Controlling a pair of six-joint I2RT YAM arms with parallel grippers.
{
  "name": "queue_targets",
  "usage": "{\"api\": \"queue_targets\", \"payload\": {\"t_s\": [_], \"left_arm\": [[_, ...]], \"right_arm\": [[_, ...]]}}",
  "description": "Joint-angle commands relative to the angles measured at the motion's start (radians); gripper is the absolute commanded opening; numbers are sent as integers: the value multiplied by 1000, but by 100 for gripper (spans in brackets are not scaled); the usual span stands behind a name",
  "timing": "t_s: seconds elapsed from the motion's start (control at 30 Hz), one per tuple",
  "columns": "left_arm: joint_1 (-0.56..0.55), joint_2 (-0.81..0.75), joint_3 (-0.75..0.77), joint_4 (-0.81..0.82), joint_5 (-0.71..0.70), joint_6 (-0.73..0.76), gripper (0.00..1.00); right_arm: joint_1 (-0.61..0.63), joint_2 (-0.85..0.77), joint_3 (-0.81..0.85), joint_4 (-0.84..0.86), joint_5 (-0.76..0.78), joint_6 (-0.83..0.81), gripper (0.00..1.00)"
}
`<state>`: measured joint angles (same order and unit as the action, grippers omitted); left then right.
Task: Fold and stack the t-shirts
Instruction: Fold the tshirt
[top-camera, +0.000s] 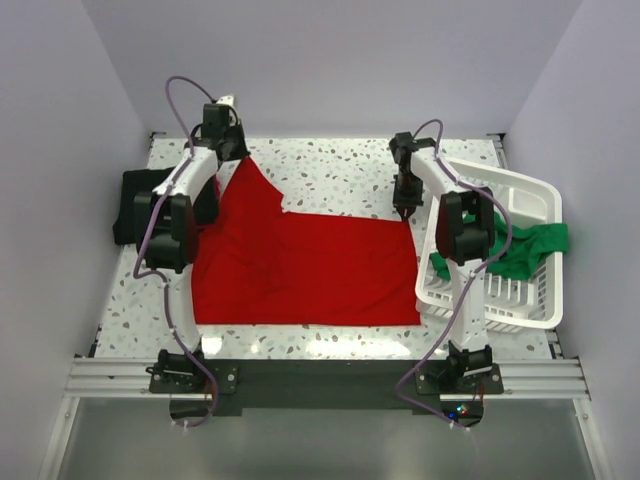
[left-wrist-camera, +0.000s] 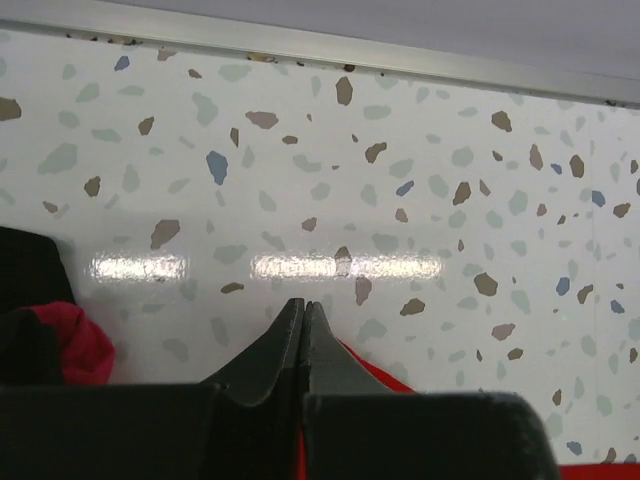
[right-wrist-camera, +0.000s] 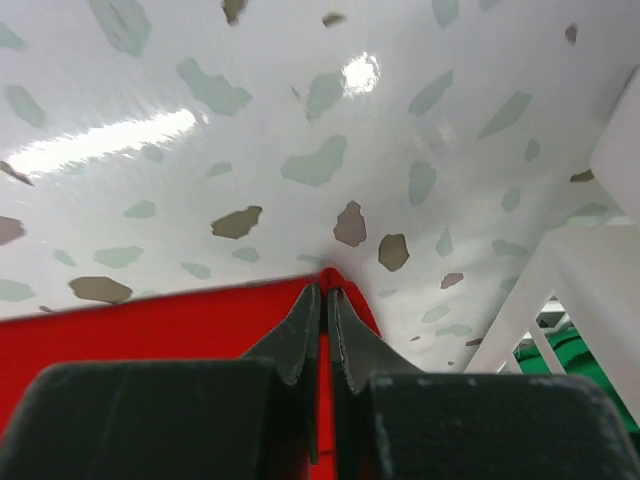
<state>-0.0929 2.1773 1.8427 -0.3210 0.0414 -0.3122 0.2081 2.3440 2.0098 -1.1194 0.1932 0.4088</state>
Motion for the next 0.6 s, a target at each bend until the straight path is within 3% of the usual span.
{"api": "queue_targets", "payload": {"t_s": [0.0,0.23,0.57], "left_arm": [[5,10,81,46,43,1,0],[5,-92,9,95,113,38,0],[9,-451,-434,129,130,97,0]], "right_arm": [[-6,26,131,-66,28,-18,0],[-6,28,244,-120,18,-28,0],[-4,-176,-26,-59,-12,-47,0]]}}
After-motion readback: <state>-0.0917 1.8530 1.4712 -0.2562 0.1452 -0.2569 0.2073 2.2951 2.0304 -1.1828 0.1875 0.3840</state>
